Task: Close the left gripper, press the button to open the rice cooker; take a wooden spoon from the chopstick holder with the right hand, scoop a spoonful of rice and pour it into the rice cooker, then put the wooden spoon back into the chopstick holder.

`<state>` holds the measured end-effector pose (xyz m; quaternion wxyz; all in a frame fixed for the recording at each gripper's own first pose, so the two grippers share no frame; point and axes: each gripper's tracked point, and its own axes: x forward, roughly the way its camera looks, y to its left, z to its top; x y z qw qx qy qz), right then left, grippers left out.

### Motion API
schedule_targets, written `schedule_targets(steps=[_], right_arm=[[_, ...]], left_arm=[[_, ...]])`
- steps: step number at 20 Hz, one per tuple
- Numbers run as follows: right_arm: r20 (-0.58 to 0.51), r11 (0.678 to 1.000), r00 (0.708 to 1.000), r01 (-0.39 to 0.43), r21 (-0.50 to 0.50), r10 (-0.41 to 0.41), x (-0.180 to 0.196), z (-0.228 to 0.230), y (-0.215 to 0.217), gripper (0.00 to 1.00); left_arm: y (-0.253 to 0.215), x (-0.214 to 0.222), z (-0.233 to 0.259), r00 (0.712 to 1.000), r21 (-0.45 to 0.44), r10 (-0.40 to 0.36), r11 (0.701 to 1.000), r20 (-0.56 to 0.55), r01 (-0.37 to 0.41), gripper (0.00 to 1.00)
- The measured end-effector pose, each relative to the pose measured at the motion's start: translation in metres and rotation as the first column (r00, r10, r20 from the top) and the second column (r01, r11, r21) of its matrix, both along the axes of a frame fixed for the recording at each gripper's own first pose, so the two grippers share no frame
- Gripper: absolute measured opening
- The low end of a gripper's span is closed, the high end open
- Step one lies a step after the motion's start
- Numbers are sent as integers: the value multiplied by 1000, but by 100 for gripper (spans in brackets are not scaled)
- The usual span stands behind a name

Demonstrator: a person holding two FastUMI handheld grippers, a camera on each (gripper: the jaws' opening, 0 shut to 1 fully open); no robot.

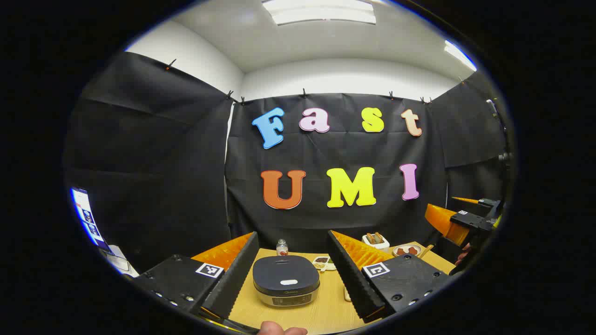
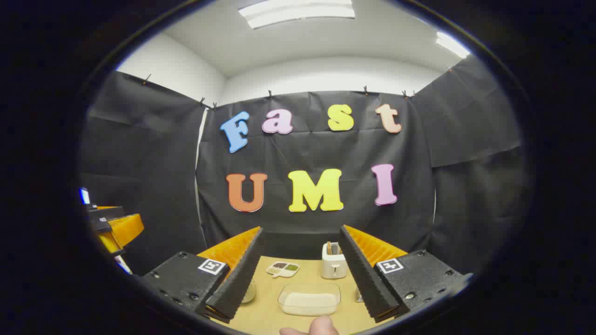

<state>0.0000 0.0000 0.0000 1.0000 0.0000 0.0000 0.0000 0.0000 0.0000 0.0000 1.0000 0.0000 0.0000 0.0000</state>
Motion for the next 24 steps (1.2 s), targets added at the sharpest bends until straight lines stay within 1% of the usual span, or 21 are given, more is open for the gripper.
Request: schedule_targets(steps=[2, 3, 5, 6, 7, 11, 12, 15, 16, 20, 21, 24], right_arm=[[-3, 1000, 1000, -1, -1, 1, 0, -2, -1, 100], [-8, 1000, 1000, -4, 1, 4, 0, -3, 0, 98], [-13, 1000, 1000, -10, -2, 10, 0, -5, 2, 100], [-16, 1000, 1000, -10, -4, 10, 0, -6, 2, 98], [-18, 1000, 1000, -11, -2, 11, -1, -7, 3, 100], [-20, 1000, 1000, -20, -3, 20, -5, -9, 9, 98], [-18, 1000, 1000, -17, -3, 17, -5, -9, 8, 100], [-24, 1000, 999, -22, 3, 22, -5, -9, 13, 99], [-27, 1000, 999, -21, -2, 21, -4, -10, 12, 100], [-27, 1000, 999, -18, -3, 18, -2, -9, 13, 100], [-25, 1000, 1000, -17, -8, 17, 0, -10, 13, 99], [-34, 1000, 999, -1, -13, 1, 5, -15, 4, 100]], left_arm=[[2, 1, 0, 1000, 4, 11, 1000, 6, -11, 94], [4, 0, 0, 1000, 8, 15, 1000, 6, -15, 93], [5, -1, -3, 1000, 14, 22, 1000, 0, -22, 93], [7, -2, -2, 1000, 16, 27, 1000, -1, -27, 93], [8, -3, -3, 1000, 16, 30, 999, -3, -30, 93], [14, -7, -6, 999, 23, 42, 999, -7, -41, 93], [16, -8, -6, 999, 25, 42, 999, -10, -42, 93], [19, -8, -9, 999, 17, 44, 999, -25, -44, 93], [20, -8, -9, 999, 12, 45, 999, -24, -44, 93], [27, -6, -18, 997, 22, 59, 998, -42, -58, 93], [29, -4, -20, 997, 23, 62, 998, -47, -61, 93], [32, 3, -26, 995, 21, 68, 998, -72, -66, 94]])
